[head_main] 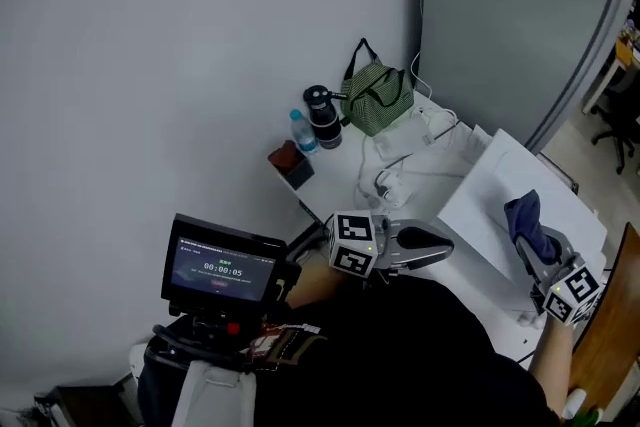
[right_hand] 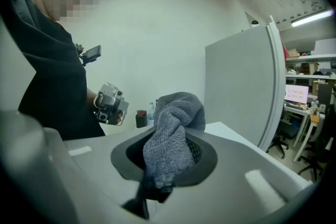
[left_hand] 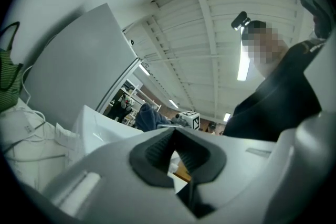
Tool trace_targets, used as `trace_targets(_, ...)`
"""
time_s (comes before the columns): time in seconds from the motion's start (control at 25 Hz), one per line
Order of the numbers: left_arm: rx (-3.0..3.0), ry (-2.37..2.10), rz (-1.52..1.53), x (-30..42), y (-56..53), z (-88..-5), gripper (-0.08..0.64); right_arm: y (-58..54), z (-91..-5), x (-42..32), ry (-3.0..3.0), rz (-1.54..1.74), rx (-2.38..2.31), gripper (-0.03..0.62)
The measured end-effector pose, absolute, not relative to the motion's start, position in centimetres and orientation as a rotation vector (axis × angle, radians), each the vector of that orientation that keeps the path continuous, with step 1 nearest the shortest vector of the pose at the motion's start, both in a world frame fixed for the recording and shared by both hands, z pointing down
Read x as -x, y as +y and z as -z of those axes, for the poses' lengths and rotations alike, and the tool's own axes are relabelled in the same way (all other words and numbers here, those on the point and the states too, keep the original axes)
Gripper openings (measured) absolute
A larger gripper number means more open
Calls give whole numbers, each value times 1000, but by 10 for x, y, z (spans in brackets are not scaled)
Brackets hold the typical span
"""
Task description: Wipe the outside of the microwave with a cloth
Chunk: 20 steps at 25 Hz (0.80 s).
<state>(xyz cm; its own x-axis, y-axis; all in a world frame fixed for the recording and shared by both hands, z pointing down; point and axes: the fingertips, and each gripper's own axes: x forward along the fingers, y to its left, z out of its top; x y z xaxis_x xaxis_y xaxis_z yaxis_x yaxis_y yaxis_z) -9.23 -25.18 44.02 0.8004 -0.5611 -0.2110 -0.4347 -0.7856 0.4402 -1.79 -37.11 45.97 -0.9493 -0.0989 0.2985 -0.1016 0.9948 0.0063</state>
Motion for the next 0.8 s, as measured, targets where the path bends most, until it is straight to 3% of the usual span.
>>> trace_targets(0.32,-2637,-695,579,169,-246,-425,3,-402,-456,100,-2670,81,-183,67)
trace_targets(0.8,-2579,-872,641,217,-230,-440,3,-509,-526,181,-2358,145,-191,67)
